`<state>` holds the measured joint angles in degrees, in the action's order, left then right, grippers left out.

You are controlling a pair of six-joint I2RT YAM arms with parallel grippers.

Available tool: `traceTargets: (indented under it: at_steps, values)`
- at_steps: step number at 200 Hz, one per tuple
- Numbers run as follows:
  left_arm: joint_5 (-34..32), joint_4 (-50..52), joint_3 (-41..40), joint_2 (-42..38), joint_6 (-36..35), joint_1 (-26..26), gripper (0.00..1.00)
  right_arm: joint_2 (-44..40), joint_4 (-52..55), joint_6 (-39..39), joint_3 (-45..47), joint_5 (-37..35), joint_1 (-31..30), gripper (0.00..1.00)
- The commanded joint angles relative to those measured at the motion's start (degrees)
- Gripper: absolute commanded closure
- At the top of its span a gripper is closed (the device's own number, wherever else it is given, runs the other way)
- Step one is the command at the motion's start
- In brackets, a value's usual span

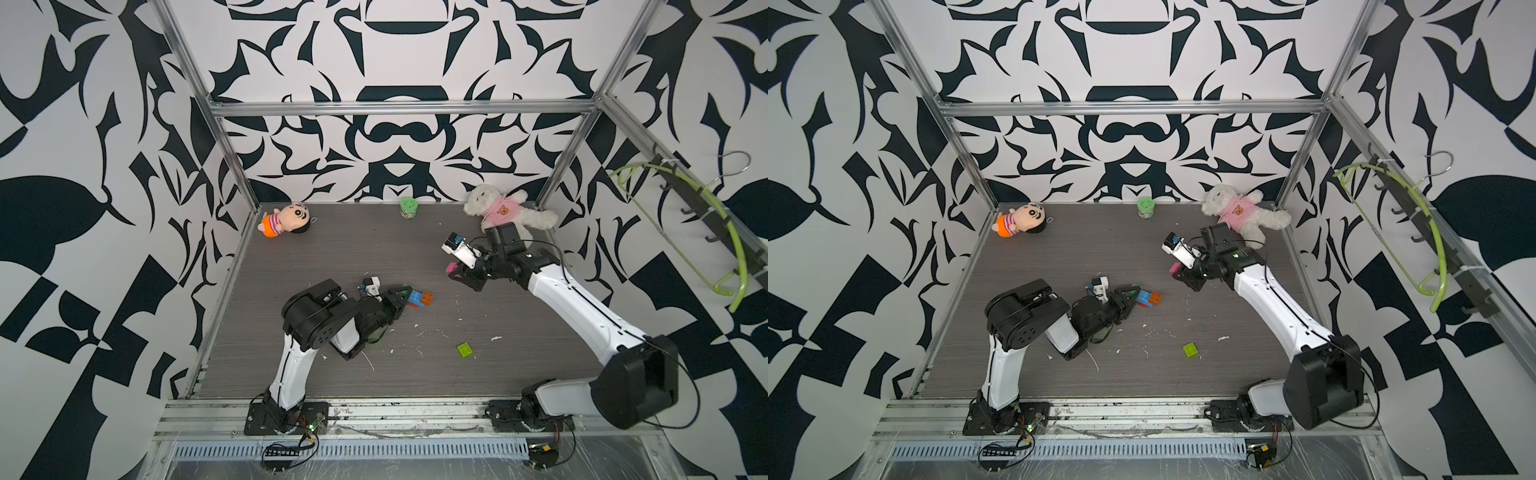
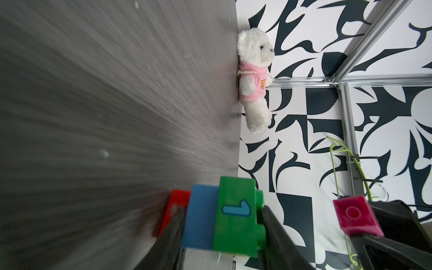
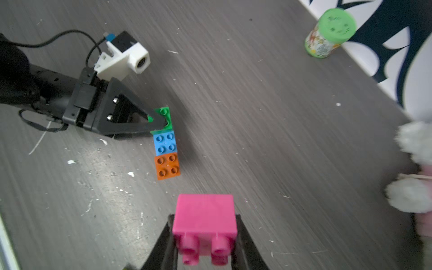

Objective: Assemble the letter v with lego
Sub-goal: Move the lego brick at the center of the board.

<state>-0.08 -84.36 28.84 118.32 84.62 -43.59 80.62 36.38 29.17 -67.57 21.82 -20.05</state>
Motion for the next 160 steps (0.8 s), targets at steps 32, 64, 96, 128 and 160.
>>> traceTargets:
  at_steps: [32,64,96,128,160]
  values:
    - [2.3,1.9,-3.0,0.3,-3.4,3.0,0.68,9.3,17.4,-7.0,-10.5,-1.9,-7.7,1.00]
    - [3.5,1.9,-2.6,0.8,-3.1,3.2,0.70,13.5,18.5,-5.6,-12.4,-4.5,-10.0,1.00]
    - [4.0,1.9,-2.2,3.0,-1.2,3.3,0.71,19.8,22.3,-3.5,-18.6,-5.4,-11.7,1.00]
    - [3.5,1.9,-3.1,2.2,-2.1,3.7,0.73,25.0,25.1,-1.7,-23.0,-5.3,-11.9,1.00]
    - [4.3,1.9,-2.7,2.9,-1.5,4.0,0.74,27.9,26.5,-1.2,-26.1,-6.0,-12.2,1.00]
